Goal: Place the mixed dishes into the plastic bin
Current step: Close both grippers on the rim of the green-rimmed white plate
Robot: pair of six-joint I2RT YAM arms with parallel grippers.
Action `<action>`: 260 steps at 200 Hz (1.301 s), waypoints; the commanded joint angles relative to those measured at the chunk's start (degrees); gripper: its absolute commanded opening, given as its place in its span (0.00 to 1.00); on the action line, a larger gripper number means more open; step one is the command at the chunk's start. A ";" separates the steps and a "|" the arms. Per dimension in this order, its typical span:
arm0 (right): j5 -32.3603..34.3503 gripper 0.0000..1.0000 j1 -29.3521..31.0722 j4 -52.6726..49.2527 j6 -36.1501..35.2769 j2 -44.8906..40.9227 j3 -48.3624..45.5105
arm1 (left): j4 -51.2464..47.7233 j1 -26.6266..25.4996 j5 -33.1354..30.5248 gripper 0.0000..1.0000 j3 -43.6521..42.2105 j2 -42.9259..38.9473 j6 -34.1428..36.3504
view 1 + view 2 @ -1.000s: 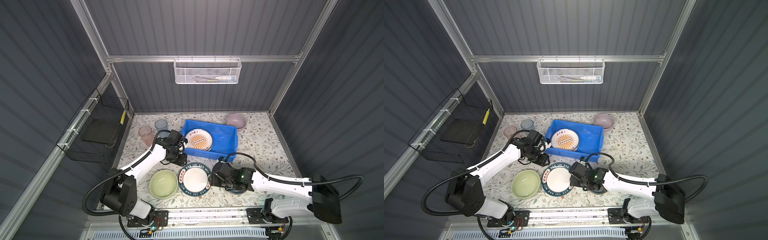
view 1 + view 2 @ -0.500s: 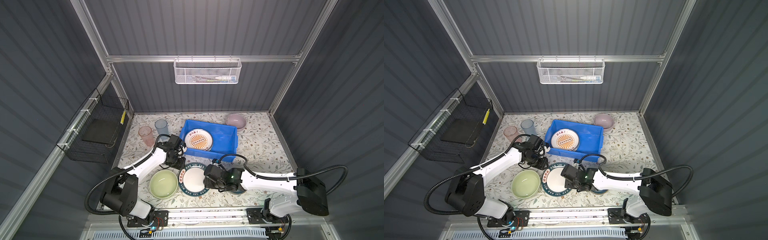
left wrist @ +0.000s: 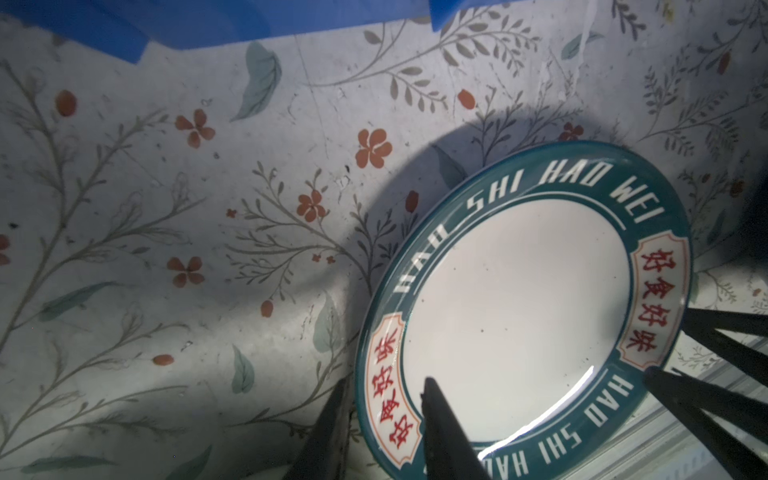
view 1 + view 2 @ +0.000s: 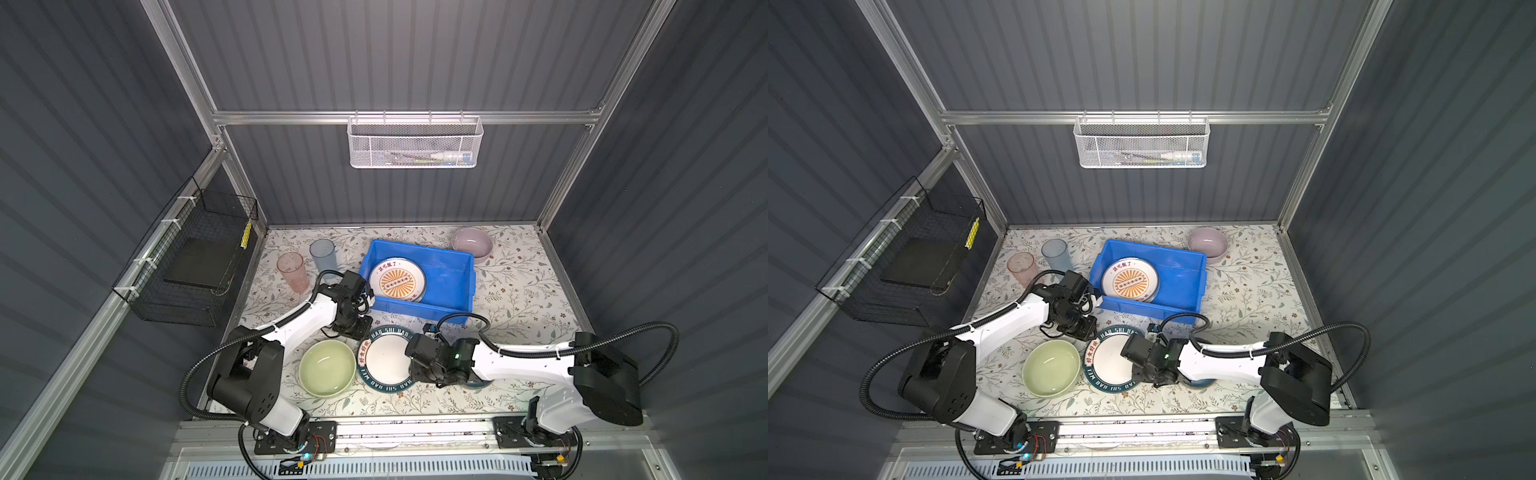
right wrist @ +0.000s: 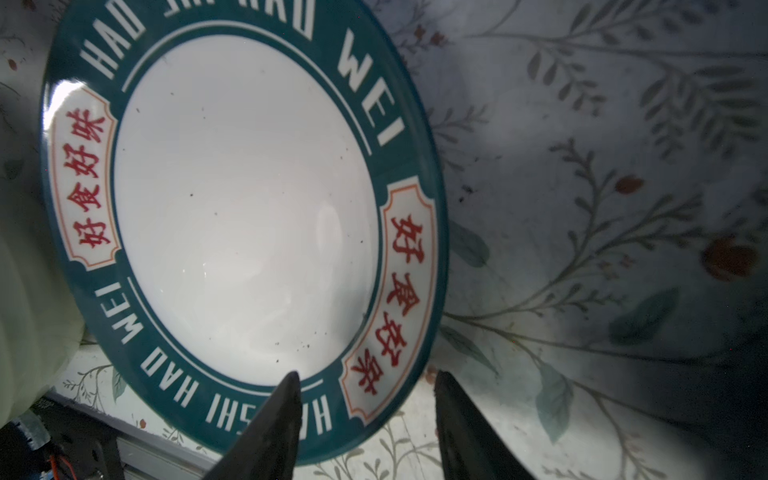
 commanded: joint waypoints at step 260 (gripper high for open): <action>5.66 0.12 -2.75 12.52 -0.04 -1.72 -6.32 | -1.40 -0.73 0.39 0.25 1.74 4.23 -0.57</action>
